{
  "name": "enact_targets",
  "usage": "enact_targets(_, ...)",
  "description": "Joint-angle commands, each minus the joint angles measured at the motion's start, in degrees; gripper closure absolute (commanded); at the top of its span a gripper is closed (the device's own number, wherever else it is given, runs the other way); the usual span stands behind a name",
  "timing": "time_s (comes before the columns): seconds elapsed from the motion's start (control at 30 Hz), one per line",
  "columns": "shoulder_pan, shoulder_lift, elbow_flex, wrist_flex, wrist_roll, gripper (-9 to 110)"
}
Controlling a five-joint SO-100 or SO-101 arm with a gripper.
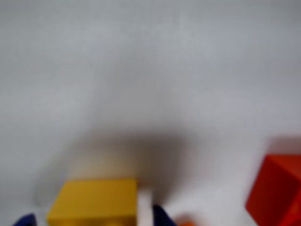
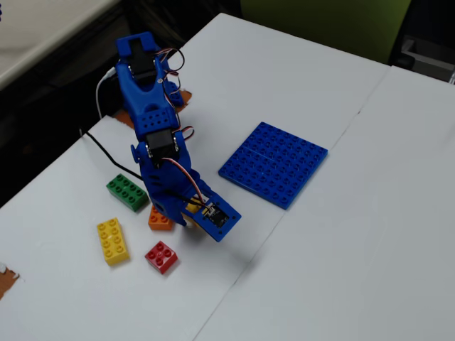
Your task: Pick up the 2x2 yellow block and go up the 8x8 blue block.
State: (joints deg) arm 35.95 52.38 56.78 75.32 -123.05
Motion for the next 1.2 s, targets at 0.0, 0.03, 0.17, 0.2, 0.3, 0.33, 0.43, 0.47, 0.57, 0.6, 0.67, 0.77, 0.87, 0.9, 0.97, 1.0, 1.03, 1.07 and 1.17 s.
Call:
enact_targets(0.0, -0.88, 0.62, -2.46, -0.35, 1.67, 80)
enact_targets(0.03, -0.97, 0.79, -2.46, -0.09, 2.02, 82)
enact_targets(0.17, -1.14, 2.37, -1.32, 0.62, 2.72, 86)
enact_targets(0.2, -1.14, 2.72, -1.23, 0.97, 2.72, 87)
enact_targets(0.3, -1.14, 4.04, -1.14, 2.11, 2.99, 91)
enact_targets(0.33, -1.14, 4.57, -1.14, 2.64, 2.99, 93)
enact_targets(0.43, -1.14, 7.56, -0.18, 4.48, 2.99, 96)
enact_targets(0.47, -1.14, 8.88, 0.09, 5.89, 2.72, 96)
enact_targets(0.57, -1.23, 14.41, 0.09, 12.48, 1.49, 98)
enact_targets(0.6, -1.23, 16.88, 0.09, 15.47, 0.62, 99)
enact_targets(0.67, -1.23, 22.41, 0.09, 21.09, -1.41, 100)
enact_targets(0.77, -2.55, 33.40, 4.66, 24.87, -2.37, 100)
enact_targets(0.87, -7.73, 44.91, 10.90, 24.87, 1.85, 100)
enact_targets(0.9, -9.84, 47.46, 11.16, 24.87, 3.87, 100)
enact_targets(0.97, -14.33, 51.42, 10.28, 24.87, 9.23, 100)
enact_targets(1.0, -16.44, 52.82, 8.79, 24.87, 12.30, 100)
enact_targets(1.03, -18.54, 53.88, 6.77, 24.87, 15.12, 100)
enact_targets(1.07, -20.57, 54.32, 3.96, 24.79, 17.84, 100)
enact_targets(1.17, -25.93, 53.53, -6.50, 24.79, 26.72, 100)
